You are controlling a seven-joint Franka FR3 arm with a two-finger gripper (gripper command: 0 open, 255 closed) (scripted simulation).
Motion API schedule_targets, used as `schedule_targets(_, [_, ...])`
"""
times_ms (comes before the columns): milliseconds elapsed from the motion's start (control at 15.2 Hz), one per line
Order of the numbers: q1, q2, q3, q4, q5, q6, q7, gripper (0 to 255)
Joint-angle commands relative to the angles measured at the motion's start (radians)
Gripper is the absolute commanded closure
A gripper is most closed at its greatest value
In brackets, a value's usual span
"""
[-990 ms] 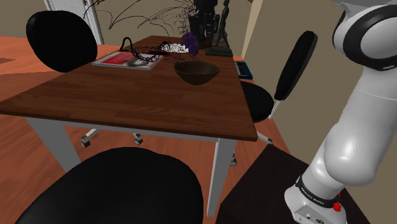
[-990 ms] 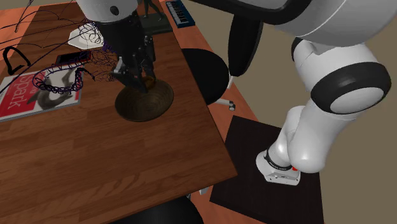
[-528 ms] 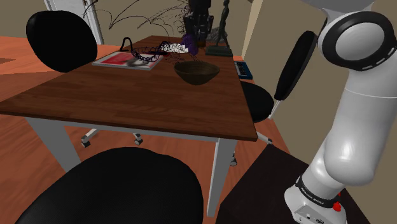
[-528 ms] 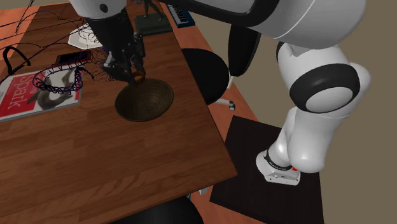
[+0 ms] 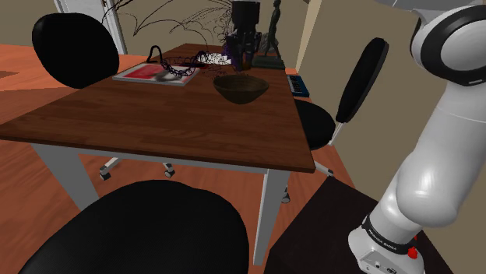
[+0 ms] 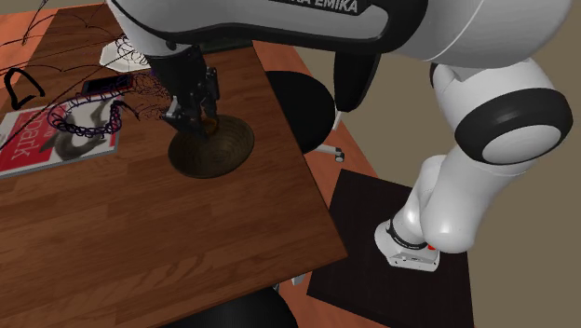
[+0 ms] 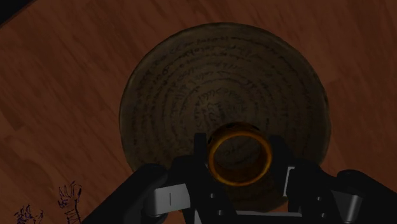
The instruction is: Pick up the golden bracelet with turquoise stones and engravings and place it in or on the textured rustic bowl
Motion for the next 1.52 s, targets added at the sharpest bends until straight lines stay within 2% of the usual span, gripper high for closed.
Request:
schedule_targets(0, [-0.004, 0.038, -0.004, -0.038, -0.002, 0.023, -0.001, 255])
schedule_targets(528, [-0.006, 0.037, -0.002, -0.039, -0.002, 0.024, -0.001, 255])
schedule_targets(594, [-0.008, 0.055, -0.005, 0.0, -0.006, 0.002, -0.006, 0])
schedule_targets(858, [-0.007, 0.082, -0.005, 0.048, -0.011, -0.019, -0.008, 0])
schedule_targets(924, [-0.006, 0.037, -0.002, -0.039, -0.002, 0.024, -0.001, 0])
schedule_targets(1188, [0.011, 0.146, 0.005, 0.247, -0.024, -0.155, 0.01, 0])
schedule_targets(1452, [0.011, 0.146, 0.005, 0.247, -0.024, -0.155, 0.01, 0])
